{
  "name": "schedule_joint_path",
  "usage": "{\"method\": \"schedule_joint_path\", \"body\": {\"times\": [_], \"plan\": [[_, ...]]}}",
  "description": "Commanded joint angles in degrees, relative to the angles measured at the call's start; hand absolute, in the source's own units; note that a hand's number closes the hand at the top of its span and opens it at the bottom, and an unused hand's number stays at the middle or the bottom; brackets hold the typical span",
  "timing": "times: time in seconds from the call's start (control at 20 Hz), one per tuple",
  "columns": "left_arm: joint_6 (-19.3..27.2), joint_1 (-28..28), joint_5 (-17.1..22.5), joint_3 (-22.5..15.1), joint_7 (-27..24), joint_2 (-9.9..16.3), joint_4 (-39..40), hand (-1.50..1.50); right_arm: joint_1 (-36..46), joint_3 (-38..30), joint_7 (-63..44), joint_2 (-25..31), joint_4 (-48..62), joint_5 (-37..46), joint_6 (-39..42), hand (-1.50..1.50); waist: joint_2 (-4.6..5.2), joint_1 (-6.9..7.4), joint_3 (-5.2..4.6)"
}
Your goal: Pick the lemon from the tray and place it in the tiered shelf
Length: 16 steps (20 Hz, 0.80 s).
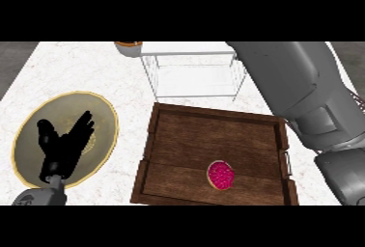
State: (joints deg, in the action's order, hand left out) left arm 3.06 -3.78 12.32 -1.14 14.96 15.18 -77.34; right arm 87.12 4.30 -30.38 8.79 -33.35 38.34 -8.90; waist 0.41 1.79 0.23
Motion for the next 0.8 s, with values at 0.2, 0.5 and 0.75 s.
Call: {"method": "schedule_joint_path", "body": {"times": [0.2, 0.5, 0.75], "plan": [[3.9, -2.01, -3.19, -1.3, 1.09, -3.7, 2.83, 0.0, 1.7, -2.44, 5.4, -0.86, 5.03, -0.32, -0.41, 1.5, -0.07, -0.8, -0.28], [1.71, -1.05, -2.33, -0.79, -0.42, -4.02, 3.53, 0.0, 2.77, 0.16, 7.65, 0.41, 8.33, 3.35, 1.98, 1.5, -0.06, -0.91, -0.31], [0.19, 0.64, -1.72, 0.16, 0.45, -2.11, 0.92, 0.0, 1.42, -8.83, 3.89, -2.26, 5.5, -3.3, -10.05, -1.5, -0.19, -0.75, -0.25]]}}
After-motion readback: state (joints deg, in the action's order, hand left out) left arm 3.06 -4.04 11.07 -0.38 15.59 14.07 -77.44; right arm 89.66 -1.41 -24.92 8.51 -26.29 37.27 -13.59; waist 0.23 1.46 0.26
